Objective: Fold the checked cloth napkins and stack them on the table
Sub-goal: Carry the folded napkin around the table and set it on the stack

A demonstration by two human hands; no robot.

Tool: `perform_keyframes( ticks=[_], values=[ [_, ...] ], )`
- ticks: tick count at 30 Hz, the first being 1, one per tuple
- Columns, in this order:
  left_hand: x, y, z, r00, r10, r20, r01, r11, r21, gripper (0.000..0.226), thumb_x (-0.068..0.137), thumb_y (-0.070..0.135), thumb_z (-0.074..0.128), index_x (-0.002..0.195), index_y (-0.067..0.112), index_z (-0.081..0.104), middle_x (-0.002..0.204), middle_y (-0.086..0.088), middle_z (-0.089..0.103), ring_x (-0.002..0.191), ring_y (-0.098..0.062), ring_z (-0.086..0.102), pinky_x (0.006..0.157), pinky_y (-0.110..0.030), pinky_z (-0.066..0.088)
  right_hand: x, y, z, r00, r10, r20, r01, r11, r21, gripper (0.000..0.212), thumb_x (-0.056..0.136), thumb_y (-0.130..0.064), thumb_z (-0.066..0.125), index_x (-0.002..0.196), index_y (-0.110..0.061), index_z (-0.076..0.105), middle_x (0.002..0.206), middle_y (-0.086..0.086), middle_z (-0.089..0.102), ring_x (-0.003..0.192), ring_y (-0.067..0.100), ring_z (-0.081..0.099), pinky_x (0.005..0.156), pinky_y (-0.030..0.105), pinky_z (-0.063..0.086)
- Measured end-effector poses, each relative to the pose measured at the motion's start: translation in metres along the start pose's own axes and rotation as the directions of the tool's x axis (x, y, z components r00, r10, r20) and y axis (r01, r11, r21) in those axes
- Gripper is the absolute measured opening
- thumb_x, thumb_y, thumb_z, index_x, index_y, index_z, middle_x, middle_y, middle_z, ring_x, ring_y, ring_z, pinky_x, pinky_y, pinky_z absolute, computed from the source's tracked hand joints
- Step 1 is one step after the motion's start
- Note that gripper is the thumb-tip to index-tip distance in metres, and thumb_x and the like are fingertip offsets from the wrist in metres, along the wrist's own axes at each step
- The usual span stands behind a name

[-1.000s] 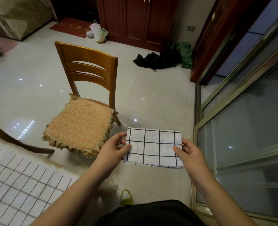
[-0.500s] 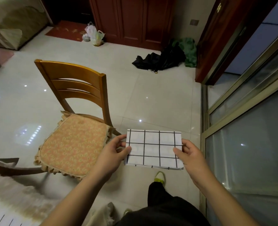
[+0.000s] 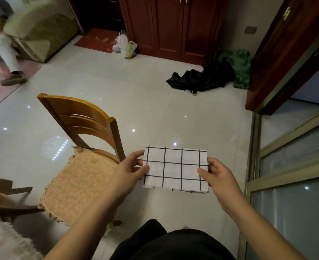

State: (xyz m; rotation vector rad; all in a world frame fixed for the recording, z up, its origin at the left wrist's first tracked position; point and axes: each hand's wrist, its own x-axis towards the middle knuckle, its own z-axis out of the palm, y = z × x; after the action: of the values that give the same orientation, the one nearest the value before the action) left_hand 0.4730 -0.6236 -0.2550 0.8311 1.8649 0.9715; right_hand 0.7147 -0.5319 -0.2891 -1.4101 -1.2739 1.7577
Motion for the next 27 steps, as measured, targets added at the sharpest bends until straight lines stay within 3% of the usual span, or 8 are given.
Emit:
perform_keyframes(
  ticks=[7,12,16,20,27],
  values=[
    [0.092,0.013,-0.023,0.999,-0.025,-0.029,0.023,0.998,-0.06,0.045,0.092,0.018,0.065,0.131,0.035,0.05,0.102,0.0,0.061,0.083,-0.007,0.066,0.074,-0.023,0.057,0.099,-0.036,0.029,1.0,0.006,0.024,-0.005,0.999,-0.042,0.028,0.089,-0.006,0.066,0.114,-0.02,0.064,0.104,-0.001,0.075,0.098,0.017,0.071,0.09,0.036,0.054],
    [0.16,0.032,-0.053,0.999,-0.006,-0.034,0.002,0.991,-0.137,0.044,0.091,0.014,0.065,0.129,0.033,0.053,0.098,-0.002,0.064,0.088,-0.019,0.069,0.088,-0.043,0.056,0.163,-0.079,0.057,0.999,-0.001,0.042,0.004,0.997,-0.077,0.027,0.091,-0.004,0.064,0.114,-0.017,0.064,0.105,-0.001,0.075,0.099,0.017,0.071,0.091,0.038,0.054],
    [0.207,0.054,-0.074,0.999,0.025,-0.037,-0.029,0.993,-0.115,0.042,0.092,0.016,0.064,0.125,0.038,0.051,0.091,0.007,0.066,0.08,-0.007,0.069,0.078,-0.03,0.058,0.204,-0.11,0.075,0.998,-0.03,0.062,0.035,0.996,-0.078,0.022,0.093,-0.006,0.061,0.112,-0.018,0.065,0.106,-0.004,0.075,0.099,0.016,0.071,0.087,0.034,0.053],
    [0.244,0.073,-0.082,0.998,0.031,-0.063,-0.04,0.987,-0.158,0.039,0.093,0.012,0.061,0.125,0.033,0.052,0.088,0.004,0.06,0.07,0.0,0.064,0.063,-0.013,0.049,0.242,-0.13,0.085,0.996,-0.035,0.08,0.042,0.995,-0.087,0.022,0.094,-0.006,0.06,0.109,-0.021,0.066,0.105,-0.006,0.075,0.099,0.014,0.07,0.089,0.034,0.052],
    [0.316,0.094,-0.068,0.989,-0.042,-0.143,0.01,0.976,-0.218,0.034,0.093,0.014,0.062,0.118,0.038,0.057,0.082,0.009,0.062,0.073,-0.007,0.063,0.073,-0.026,0.049,0.331,-0.16,0.078,0.991,-0.02,0.134,0.031,0.996,-0.081,0.024,0.092,-0.002,0.061,0.111,-0.017,0.065,0.105,-0.004,0.075,0.101,0.016,0.07,0.092,0.036,0.052]
  ],
)
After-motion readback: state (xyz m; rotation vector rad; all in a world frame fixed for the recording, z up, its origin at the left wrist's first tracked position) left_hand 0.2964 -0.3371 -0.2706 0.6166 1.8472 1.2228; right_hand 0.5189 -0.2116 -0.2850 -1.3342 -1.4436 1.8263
